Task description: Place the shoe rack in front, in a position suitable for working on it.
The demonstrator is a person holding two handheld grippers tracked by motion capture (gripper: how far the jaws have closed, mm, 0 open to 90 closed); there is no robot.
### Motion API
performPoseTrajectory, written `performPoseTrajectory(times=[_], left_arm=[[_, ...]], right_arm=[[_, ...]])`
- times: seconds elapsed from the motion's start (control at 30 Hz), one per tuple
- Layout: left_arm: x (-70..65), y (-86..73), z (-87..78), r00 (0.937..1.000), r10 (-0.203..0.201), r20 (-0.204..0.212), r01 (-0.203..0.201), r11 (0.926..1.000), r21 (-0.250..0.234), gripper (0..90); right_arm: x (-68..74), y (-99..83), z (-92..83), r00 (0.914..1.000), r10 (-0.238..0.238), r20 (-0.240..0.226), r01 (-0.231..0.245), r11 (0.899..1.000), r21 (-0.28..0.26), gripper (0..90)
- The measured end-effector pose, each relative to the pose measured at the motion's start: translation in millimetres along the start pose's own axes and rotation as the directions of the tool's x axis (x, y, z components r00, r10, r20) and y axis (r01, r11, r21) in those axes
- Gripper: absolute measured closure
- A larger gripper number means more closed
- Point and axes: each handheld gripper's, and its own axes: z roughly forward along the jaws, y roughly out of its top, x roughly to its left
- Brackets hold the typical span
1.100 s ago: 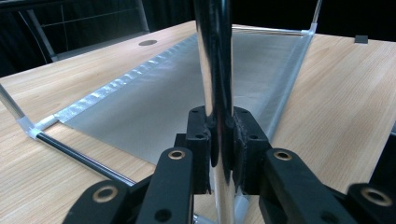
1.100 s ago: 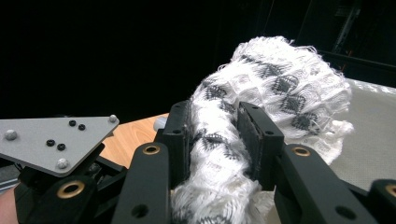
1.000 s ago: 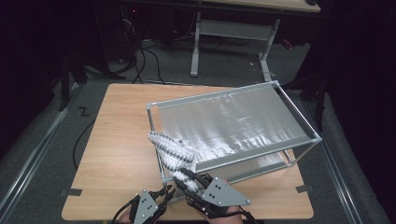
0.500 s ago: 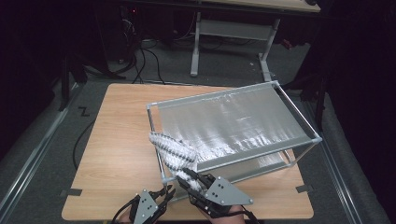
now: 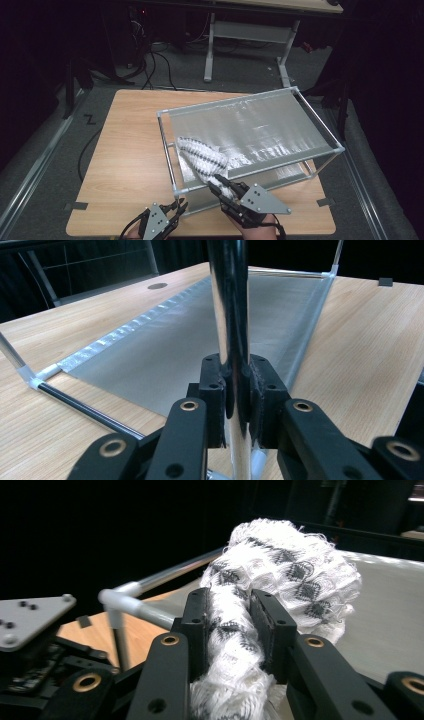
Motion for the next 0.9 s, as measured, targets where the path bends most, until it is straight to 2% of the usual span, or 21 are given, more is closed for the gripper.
performPoseTrajectory(times=[0.13, 0.3, 0.47, 0.53, 0.57, 0.6, 0.73, 0.9], left_arm=[[0.2, 0.0, 0.1, 1.0, 0.0, 0.002, 0.0, 1.0, 0.0, 78.7], [0.1, 0.0, 0.1, 1.0, -0.001, 0.002, 0.001, 1.0, -0.001, 78.7], [0.0, 0.1, 0.1, 1.0, -0.002, 0.001, 0.002, 1.0, 0.0, 78.7], [0.0, 0.1, 0.1, 1.0, -0.002, 0.001, 0.002, 1.0, 0.0, 78.6], [0.0, 0.1, 0.1, 1.0, -0.003, 0.001, 0.003, 1.0, 0.0, 78.7], [0.0, 0.1, 0.1, 1.0, -0.003, 0.001, 0.003, 1.0, 0.0, 78.7], [0.0, 0.0, 0.3, 1.0, -0.003, 0.001, 0.003, 1.0, -0.001, 78.7], [-0.3, 0.0, 0.5, 1.0, -0.003, 0.002, 0.003, 1.0, -0.002, 78.7]], right_arm=[[-12.8, -0.9, -6.2, 0.9991, 0.018, 0.04, -0.018, 1.0, 0.001, 70.8], [-33.4, -3.1, -16.0, 0.9935, 0.03, 0.11, -0.03, 1.0, -0.002, 70.8], [-61.1, -7.1, -28.8, 0.977, 0.053, 0.207, -0.053, 0.999, -0.004, 70.8], [-72.5, -8.7, -34.7, 0.9651, 0.059, 0.255, -0.061, 0.998, -0.001, 70.9], [-80.0, -9.8, -38.3, 0.9556, 0.053, 0.29, -0.056, 0.998, 0.0, 70.9], [-84.4, -10.4, -40.5, 0.9502, 0.055, 0.307, -0.058, 0.998, 0.002, 70.9], [-108.4, -13.8, -52.4, 0.9194, 0.068, 0.387, -0.073, 0.997, -0.002, 70.8], [-133.7, -17.5, -67.9, 0.8733, 0.081, 0.48, -0.089, 0.996, -0.008, 70.6]])
